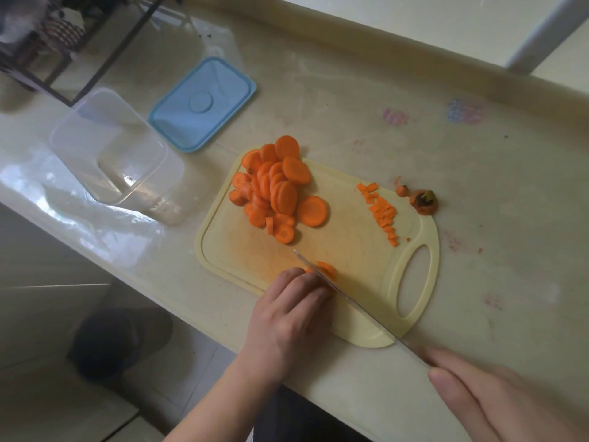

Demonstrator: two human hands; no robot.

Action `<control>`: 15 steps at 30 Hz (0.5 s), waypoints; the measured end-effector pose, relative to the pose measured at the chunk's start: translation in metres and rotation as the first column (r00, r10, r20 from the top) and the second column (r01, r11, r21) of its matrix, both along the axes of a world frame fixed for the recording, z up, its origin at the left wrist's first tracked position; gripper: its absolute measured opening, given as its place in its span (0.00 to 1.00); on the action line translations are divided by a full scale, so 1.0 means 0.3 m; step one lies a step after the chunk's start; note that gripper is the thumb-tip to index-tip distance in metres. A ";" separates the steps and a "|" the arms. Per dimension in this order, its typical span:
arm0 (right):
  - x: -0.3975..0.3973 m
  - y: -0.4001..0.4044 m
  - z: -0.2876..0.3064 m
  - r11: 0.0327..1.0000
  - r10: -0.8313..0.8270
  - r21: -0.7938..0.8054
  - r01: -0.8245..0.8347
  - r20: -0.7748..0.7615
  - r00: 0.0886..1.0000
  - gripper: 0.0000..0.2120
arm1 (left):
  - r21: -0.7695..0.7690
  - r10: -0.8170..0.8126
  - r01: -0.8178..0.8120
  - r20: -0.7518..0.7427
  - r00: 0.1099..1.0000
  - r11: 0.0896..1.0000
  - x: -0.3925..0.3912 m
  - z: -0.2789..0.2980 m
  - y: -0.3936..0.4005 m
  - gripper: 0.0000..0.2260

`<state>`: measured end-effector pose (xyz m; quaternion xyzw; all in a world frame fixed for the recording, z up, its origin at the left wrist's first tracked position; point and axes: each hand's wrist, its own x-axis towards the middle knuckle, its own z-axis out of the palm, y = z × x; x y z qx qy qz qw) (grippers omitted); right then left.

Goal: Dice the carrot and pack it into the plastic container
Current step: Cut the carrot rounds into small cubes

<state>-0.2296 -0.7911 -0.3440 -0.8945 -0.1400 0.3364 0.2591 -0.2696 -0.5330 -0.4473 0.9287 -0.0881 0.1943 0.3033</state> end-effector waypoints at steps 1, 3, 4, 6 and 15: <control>-0.002 0.001 0.000 1.000 -0.001 0.008 0.001 0.002 1.000 0.35 | -0.001 0.002 -0.002 -0.001 1.000 1.000 0.000 -0.001 0.001 0.05; -0.003 0.000 0.000 0.999 -0.005 0.047 0.004 0.028 1.000 0.34 | -0.005 0.004 -0.004 -0.003 1.000 1.000 0.000 -0.002 0.002 0.05; -0.002 -0.001 0.000 0.998 -0.004 0.057 0.001 0.049 0.999 0.33 | -0.008 0.005 -0.005 -0.004 1.000 1.000 0.000 -0.002 0.002 0.06; -0.003 -0.001 -0.001 0.999 -0.011 0.046 0.008 0.069 0.998 0.33 | -0.014 0.003 -0.003 -0.006 1.000 1.000 -0.001 -0.002 0.003 0.06; -0.009 0.012 -0.005 0.996 -0.086 -0.003 0.086 0.024 0.996 0.37 | -0.047 -0.011 0.010 -0.019 1.000 0.999 -0.001 -0.004 0.005 0.08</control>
